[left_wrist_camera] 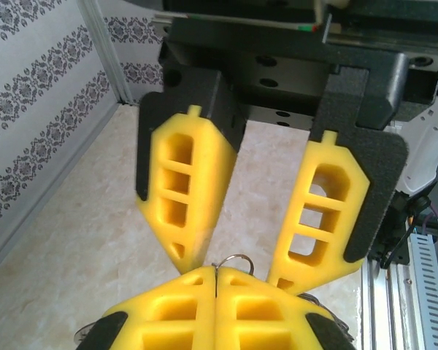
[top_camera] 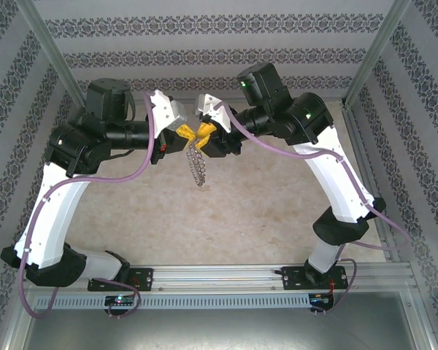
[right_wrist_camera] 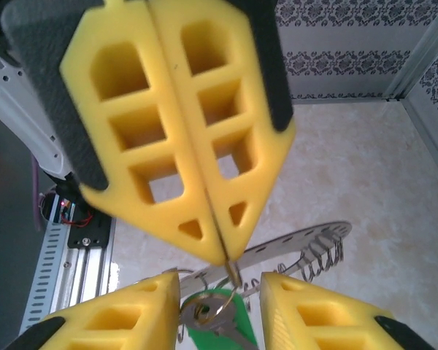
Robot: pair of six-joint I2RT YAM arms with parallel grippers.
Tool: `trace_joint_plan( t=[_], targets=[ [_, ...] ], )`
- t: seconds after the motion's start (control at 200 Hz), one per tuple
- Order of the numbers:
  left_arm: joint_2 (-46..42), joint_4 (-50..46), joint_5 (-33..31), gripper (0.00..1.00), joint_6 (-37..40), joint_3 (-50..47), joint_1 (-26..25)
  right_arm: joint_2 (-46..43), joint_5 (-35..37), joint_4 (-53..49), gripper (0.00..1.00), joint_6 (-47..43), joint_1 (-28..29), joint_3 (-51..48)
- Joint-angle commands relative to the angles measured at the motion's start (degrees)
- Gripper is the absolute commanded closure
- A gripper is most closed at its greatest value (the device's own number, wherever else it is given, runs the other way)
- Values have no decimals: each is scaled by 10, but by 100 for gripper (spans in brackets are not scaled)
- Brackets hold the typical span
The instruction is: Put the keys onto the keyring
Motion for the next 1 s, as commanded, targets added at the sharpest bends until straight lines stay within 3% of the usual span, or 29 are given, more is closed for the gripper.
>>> trace_joint_plan(
  t=[0.0, 0.32, 0.565, 0.839, 0.994],
  targets=[
    [-21, 54, 28, 100, -25, -2, 14, -30, -26, 51, 67, 33, -12, -28],
    [-28, 83, 54, 100, -45, -12, 26, -48, -46, 89, 76, 51, -29, -58],
    [-33, 96, 55, 100, -50, -19, 27, -49, -70, 106, 72, 62, -32, -54],
    [-41, 121, 55, 100, -59, -41, 27, -42, -76, 99, 100, 67, -37, -48],
    [-46, 144, 49, 100, -62, -48, 27, -30, -68, 81, 100, 74, -40, -38]
  ],
)
